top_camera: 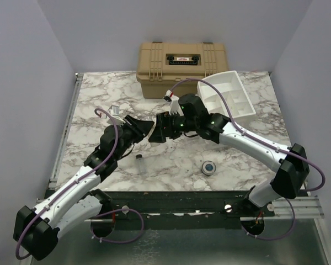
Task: Organize the makeup
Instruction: Place the makeup in the drawer.
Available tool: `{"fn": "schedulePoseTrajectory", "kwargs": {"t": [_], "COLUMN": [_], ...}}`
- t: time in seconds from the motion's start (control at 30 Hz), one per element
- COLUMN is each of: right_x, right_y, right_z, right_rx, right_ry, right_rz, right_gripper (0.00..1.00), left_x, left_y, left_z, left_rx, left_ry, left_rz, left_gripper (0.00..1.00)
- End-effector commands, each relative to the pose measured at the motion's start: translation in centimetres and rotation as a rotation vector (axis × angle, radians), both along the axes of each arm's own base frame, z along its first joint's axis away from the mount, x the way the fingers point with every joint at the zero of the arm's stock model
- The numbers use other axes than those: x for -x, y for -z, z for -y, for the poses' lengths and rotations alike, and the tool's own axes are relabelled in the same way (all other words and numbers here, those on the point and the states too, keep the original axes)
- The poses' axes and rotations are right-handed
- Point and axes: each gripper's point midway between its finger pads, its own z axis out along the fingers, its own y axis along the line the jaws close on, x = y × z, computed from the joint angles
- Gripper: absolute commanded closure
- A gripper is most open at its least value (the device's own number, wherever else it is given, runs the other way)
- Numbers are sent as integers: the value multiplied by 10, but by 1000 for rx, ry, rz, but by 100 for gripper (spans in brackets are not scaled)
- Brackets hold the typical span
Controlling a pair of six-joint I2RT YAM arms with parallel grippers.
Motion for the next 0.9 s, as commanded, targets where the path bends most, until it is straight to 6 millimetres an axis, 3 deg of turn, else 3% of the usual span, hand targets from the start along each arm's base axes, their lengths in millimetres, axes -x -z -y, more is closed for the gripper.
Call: {"fn": "schedulePoseTrajectory", "kwargs": {"t": [0.0, 0.2, 0.47, 0.53, 0.6, 0.67, 0.77, 0.87], "right_x": [-5, -17, -18, -22, -24, -27, -32, -40], "right_y": [-2, 3, 8, 9, 10, 12, 19, 33], "right_z": [-16, -14, -10, -6, -2, 2, 10, 24], "right_rx": [-67, -49, -39, -24, -8, 13, 67, 160], "right_ry": [2, 51, 77, 102, 124, 141, 175, 224], "right_rz": [5, 41, 38, 47, 56, 67, 80, 101], "right_gripper": [20, 40, 64, 66, 68, 69, 69, 69], "left_x": [2, 4, 5, 5, 5, 4, 5, 7], "left_y": [-30, -35, -32, -29, -25, -18, -1, 10], "left_z": [11, 13, 12, 12, 11, 8, -1, -13], "left_rx": [123, 162, 179, 171, 161, 132, 42, -23], "left_ry": [48, 60, 57, 55, 52, 36, 7, -36], "left_rz": [73, 83, 89, 87, 79, 55, -1, -34], "left_gripper": [75, 75, 74, 64, 47, 23, 2, 1]}}
